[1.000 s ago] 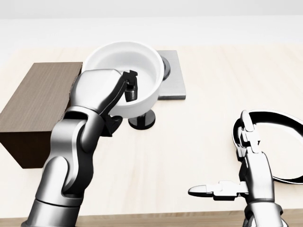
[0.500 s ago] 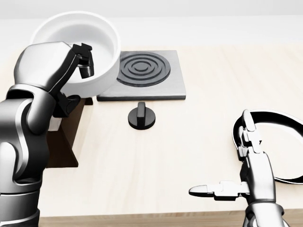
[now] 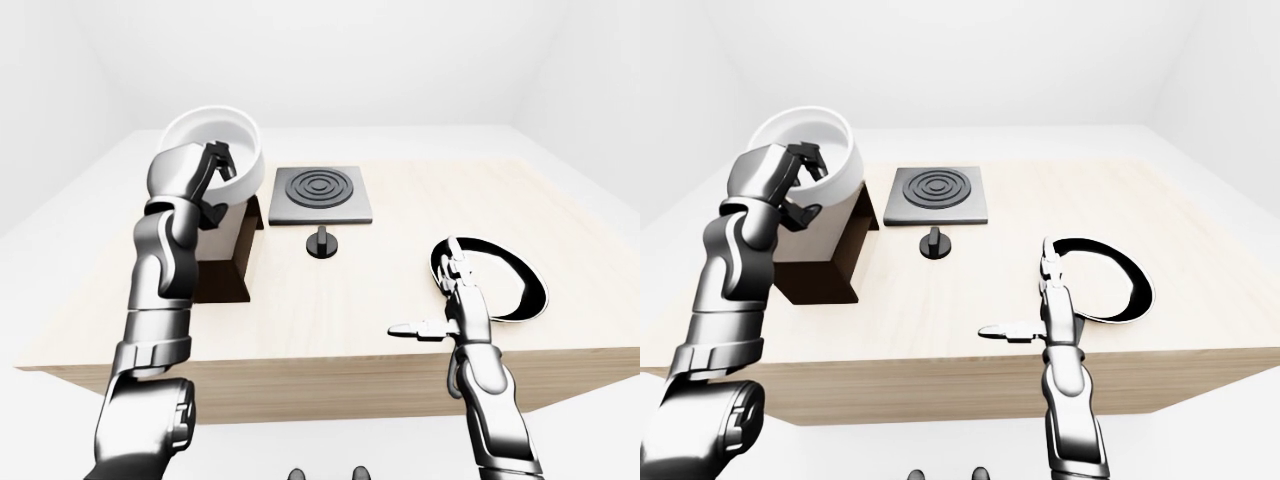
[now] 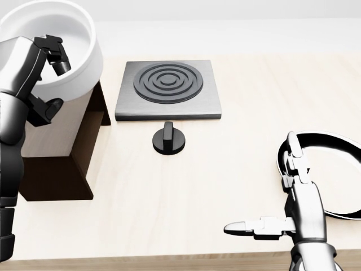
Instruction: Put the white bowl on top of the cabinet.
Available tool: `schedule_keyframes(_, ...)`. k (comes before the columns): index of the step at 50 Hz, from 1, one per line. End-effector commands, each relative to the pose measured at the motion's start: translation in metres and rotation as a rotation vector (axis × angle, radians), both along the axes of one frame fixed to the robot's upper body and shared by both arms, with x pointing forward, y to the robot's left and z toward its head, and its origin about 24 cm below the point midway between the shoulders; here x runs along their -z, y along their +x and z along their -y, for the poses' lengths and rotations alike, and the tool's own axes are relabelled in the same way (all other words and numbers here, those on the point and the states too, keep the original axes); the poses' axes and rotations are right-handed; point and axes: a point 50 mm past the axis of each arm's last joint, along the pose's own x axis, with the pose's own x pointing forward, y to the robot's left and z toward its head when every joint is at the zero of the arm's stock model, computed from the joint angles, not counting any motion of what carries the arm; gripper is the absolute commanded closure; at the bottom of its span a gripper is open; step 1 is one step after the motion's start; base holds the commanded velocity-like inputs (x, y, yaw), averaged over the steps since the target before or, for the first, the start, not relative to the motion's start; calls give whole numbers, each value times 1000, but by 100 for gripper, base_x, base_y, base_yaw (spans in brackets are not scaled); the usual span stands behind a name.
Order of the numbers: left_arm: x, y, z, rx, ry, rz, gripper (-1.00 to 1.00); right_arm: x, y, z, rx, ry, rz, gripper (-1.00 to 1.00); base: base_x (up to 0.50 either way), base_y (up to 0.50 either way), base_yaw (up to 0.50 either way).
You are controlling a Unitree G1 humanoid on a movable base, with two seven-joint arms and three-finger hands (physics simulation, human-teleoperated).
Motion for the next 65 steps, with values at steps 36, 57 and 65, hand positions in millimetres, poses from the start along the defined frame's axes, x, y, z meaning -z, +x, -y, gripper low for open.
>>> schedule_keyframes(36, 17, 21, -69, -270, -194, 86, 100, -8, -5, 4, 14, 7, 32, -100, 0, 0, 0)
schedule_keyframes(57, 48, 24, -83, -377, -267, 30, 100, -7, -4, 3, 13, 4, 29, -100, 0, 0, 0)
schedule_keyframes(65, 55, 25, -83, -400, -281, 13, 100, -6, -3, 3, 11, 2, 27, -100, 0, 0, 0)
